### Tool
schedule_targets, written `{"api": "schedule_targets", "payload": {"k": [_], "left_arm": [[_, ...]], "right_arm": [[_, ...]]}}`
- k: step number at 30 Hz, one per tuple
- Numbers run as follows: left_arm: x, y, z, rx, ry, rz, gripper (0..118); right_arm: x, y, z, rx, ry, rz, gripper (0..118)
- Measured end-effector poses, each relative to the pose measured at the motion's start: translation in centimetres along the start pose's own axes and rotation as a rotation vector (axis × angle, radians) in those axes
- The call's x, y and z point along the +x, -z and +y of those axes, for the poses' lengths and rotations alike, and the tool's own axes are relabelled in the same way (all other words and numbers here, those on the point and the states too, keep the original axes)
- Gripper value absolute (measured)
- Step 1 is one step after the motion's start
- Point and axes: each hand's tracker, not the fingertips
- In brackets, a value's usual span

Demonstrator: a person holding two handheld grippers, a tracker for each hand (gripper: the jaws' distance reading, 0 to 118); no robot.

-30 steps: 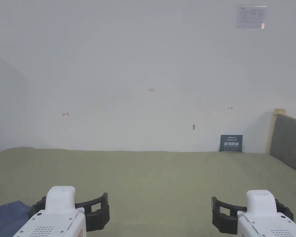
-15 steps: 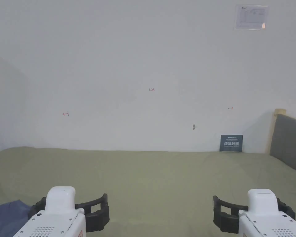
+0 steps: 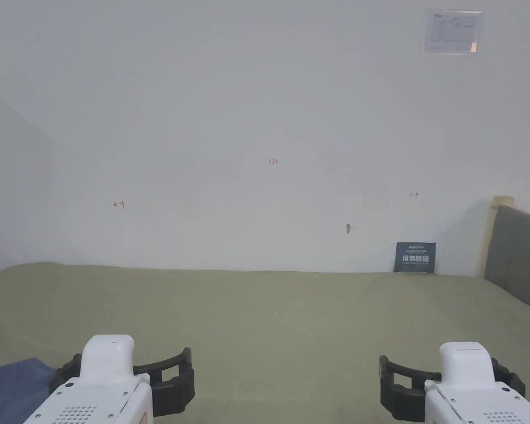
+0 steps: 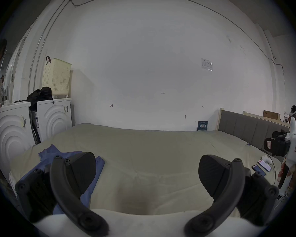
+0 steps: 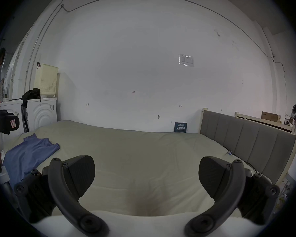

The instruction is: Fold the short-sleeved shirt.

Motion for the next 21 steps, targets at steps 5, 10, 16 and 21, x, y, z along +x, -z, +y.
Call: {"api": "schedule_targets", "payload": {"k": [5, 10, 16, 21], "left_arm": [[-0.17, 0.01, -0.14, -0.003, -0.013, -0.003, 118], [-0.03, 0.06, -0.32, -0.014, -0.01, 0.004, 118], [0.15, 0.01, -0.5, -0.015, 0.0, 0.004, 118], [0.12, -0.07, -0.48, -0.018, 0.003, 0.003, 118]], "right_arm": [[0.26, -0.11, 0.2, 0.008, -0.002, -0.006, 118], [0.55, -0.15, 0.12, 0.007, 0.007, -0.012, 118], [0.26, -0.37, -0.09, 0.004, 0.017, -0.006, 118], [0.12, -0.2, -0.26, -0.017, 0.045, -0.003, 118]]}}
